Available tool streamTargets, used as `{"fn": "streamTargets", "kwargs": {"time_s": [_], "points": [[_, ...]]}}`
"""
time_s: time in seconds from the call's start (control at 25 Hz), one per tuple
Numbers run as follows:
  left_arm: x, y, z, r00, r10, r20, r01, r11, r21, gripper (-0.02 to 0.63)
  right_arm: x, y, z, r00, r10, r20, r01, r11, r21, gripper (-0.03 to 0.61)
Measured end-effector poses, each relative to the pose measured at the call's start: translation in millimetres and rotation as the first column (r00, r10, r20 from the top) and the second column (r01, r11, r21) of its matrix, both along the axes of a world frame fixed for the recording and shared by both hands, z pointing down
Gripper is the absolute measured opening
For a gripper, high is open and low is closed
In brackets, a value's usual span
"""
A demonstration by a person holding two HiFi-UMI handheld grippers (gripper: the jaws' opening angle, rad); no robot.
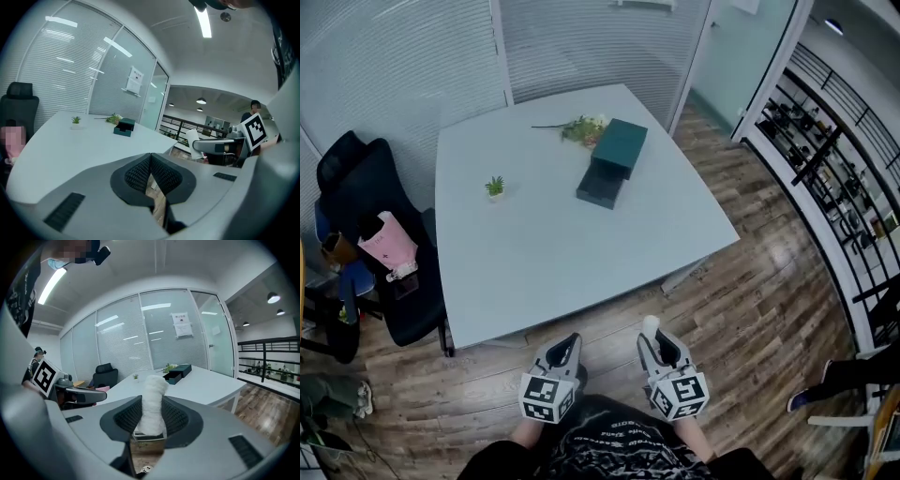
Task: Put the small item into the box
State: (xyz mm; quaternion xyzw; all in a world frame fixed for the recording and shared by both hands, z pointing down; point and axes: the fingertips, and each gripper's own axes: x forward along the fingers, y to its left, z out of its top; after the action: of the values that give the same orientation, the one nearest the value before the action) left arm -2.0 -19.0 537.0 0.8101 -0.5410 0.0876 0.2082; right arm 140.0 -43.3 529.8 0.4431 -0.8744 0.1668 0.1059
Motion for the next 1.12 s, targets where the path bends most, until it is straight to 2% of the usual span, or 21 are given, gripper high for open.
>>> {"fn": "streamTargets", "kwargs": {"time_s": [0.28, 0.48, 0.68, 0.96, 1.12], "points": [[-33, -83, -15, 0.996, 0.09, 0.005, -0.09, 0.994, 0.055, 0.018, -39, -62, 1, 0.997, 0.073, -0.006, -0.073, 0.997, 0.004, 0.138], [-60, -120, -11, 0.992, 0.127, 0.02, -0.128, 0.991, 0.041, 0.018, -66, -96, 0, 0.994, 0.106, 0.002, -0.106, 0.994, 0.007, 0.138], [-82, -141, -12, 0.996, 0.086, 0.007, -0.086, 0.995, 0.041, 0.018, -81, -111, 2, 0.996, 0.095, 0.0, -0.095, 0.995, -0.005, 0.138], [-102, -145, -11, 1.0, 0.023, -0.014, -0.023, 0.999, 0.028, 0.018, -89, -122, 9, 0.996, 0.089, -0.02, -0.089, 0.996, -0.029, 0.138], [-115, -154, -9, 1.0, -0.021, -0.019, 0.022, 1.0, 0.02, 0.018, -93, -146, -14, 0.996, 0.083, 0.043, -0.084, 0.996, 0.019, 0.14]]}}
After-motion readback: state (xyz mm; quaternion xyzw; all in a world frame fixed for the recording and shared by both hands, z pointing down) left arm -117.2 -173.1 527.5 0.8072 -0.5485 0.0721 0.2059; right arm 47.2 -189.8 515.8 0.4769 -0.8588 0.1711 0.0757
